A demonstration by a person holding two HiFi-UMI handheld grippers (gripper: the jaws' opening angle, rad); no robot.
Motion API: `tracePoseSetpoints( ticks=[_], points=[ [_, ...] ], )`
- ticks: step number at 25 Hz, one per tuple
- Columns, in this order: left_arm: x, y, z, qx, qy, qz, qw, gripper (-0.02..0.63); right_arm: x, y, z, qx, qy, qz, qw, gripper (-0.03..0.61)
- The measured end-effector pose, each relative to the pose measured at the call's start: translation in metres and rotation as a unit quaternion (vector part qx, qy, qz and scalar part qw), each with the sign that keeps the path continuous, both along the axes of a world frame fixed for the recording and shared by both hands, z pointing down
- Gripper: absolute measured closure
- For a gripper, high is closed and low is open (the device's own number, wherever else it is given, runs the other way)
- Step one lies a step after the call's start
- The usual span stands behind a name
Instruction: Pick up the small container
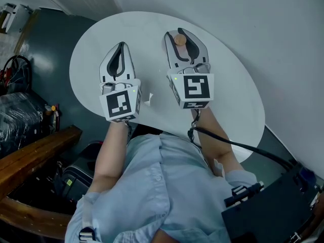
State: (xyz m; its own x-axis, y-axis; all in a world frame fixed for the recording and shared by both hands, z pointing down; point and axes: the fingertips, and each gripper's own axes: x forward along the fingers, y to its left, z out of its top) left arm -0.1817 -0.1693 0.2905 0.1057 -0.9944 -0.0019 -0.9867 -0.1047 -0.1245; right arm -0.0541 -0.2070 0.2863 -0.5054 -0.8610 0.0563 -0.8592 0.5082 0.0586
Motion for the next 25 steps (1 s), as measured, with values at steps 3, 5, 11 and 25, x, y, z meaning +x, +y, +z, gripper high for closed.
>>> tracePoseSetpoints(
  ticks=[3,5,11,25],
  points=[
    [-0.0030,0.0009,-0.0003,0.001,0.000,-0.006,1.0000,0.615,0.0034,0.0001,0.0013,-0.002,0.000,0.002,1.000,0.463],
    [-0.0042,0.0015,-0.0013,0.003,-0.001,-0.008,1.0000,0.615,0.0052,-0.0003,0.0010,-0.001,0.000,0.004,1.000,0.463],
    [-0.0025,0.0016,-0.0005,0.001,-0.002,-0.006,1.0000,0.614,0.0063,-0.0009,0.0009,0.000,-0.001,0.006,1.000,0.463],
    [-0.0022,0.0005,-0.0017,0.001,-0.003,-0.003,1.0000,0.615,0.0057,-0.0021,0.0014,-0.002,0.000,0.009,1.000,0.463]
  ],
)
